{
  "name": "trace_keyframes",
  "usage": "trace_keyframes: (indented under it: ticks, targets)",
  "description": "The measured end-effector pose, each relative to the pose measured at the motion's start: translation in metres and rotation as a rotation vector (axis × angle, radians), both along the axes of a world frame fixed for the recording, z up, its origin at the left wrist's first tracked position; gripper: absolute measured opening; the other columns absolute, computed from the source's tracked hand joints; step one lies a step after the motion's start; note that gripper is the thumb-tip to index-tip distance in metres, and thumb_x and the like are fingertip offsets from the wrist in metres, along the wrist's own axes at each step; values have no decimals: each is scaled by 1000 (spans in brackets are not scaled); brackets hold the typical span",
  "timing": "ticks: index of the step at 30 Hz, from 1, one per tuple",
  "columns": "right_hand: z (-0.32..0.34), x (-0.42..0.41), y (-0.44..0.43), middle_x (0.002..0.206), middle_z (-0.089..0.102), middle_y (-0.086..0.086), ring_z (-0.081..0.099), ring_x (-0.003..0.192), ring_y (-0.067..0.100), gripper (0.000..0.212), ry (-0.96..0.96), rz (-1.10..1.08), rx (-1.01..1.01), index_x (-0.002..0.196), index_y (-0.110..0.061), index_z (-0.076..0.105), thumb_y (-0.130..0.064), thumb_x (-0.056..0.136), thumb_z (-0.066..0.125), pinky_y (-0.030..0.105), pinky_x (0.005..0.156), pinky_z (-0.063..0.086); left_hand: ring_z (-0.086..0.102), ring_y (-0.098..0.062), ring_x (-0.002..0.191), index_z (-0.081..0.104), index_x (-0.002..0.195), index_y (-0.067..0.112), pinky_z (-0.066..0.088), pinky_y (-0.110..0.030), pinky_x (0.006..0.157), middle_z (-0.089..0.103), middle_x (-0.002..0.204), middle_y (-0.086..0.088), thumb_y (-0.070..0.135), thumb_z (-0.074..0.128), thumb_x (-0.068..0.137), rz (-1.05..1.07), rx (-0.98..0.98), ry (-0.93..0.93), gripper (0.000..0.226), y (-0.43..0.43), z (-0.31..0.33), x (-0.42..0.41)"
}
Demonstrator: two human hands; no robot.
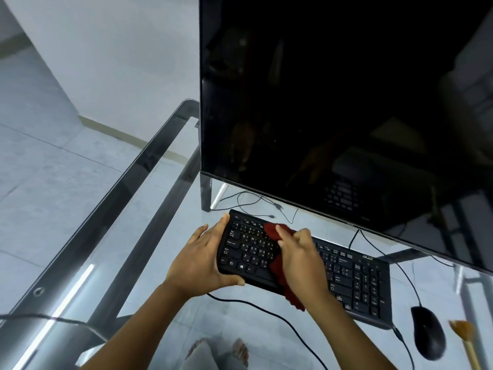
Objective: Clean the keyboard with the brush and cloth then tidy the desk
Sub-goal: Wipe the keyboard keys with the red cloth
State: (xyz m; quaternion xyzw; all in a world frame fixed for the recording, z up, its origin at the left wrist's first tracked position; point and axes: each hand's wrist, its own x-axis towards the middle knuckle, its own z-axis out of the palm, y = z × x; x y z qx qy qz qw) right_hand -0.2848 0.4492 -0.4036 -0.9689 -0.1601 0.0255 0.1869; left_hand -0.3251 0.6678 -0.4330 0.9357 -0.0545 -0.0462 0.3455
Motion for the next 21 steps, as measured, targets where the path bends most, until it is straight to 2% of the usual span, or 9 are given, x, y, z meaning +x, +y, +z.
trace_keyframes:
  ticks: [2, 4, 5, 7, 10, 13, 16, 19, 21]
  targets:
    - [-4, 6, 18, 87, 51, -15, 47, 67, -15, 12, -25, 0, -50, 86, -48, 55, -43, 94, 46, 11, 63, 44, 12, 12, 137, -8, 153, 28, 0, -23, 120, 26, 152, 19, 83, 67, 53, 1, 18, -2, 137, 1, 0, 1]
    - [4, 14, 47, 77, 62, -11, 60, 70, 0, 26, -22, -9, -24, 78, -29, 54, -52, 89, 56, 36, 71, 52, 24, 1, 140, -10, 153, 29, 6, -29, 121, 33, 153, 13, 84, 65, 54, -6, 40, -1, 136, 2, -2, 1]
    - [4, 19, 59, 82, 64, -6, 63, 77, 9, 26, -42, 17, -1, 83, -26, 55, -51, 90, 56, 40, 74, 52, 26, -1, 141, -11, 152, 30, 7, -30, 121, 34, 152, 12, 85, 65, 54, -7, 39, 2, 135, 1, -3, 1]
    - [6, 24, 73, 101, 61, 4, 59, 92, 23, 20, 73, 55, 91, 110, -25, 60, -36, 96, 51, 38, 78, 49, 27, -1, 140, -14, 151, 33, 8, -30, 121, 35, 152, 12, 85, 64, 55, -10, 26, 3, 134, -1, -3, 1]
    - [5, 23, 46, 107, 53, 7, 58, 98, 27, 40, 18, 113, -45, 138, -27, 49, -25, 99, 51, 32, 76, 47, 21, 6, 138, -13, 151, 31, 7, -29, 121, 33, 152, 14, 87, 62, 54, -11, 20, -9, 135, 0, -4, 0]
    - [6, 21, 1, 100, 49, -2, 55, 87, 12, 41, 41, 1, -109, 141, -29, 49, -24, 100, 49, 23, 69, 45, 13, 10, 134, -13, 152, 32, 5, -28, 121, 26, 151, 18, 90, 60, 52, -9, 33, 3, 137, 0, -4, 2]
    - [10, 28, -4, 99, 50, -6, 51, 81, 2, 39, 146, -70, -34, 139, -26, 51, -24, 100, 48, 12, 64, 38, 16, 8, 137, -12, 152, 30, 6, -30, 121, 23, 155, 16, 89, 61, 53, -21, 38, -16, 136, 0, -3, 3]
    - [4, 34, 41, 108, 50, 1, 55, 95, 20, 45, 101, 101, -37, 144, -31, 43, -23, 100, 49, 28, 71, 45, 25, -1, 141, -11, 152, 29, 10, -33, 121, 27, 156, 12, 87, 62, 54, -24, 66, -7, 135, -1, -4, 4]
    - [2, 36, 62, 107, 50, 0, 54, 96, 17, 42, 131, 120, 8, 143, -28, 44, -27, 101, 46, 31, 73, 47, 25, -1, 142, -10, 153, 29, 8, -30, 121, 29, 155, 13, 86, 64, 55, -17, 66, 9, 136, -2, -3, 3]
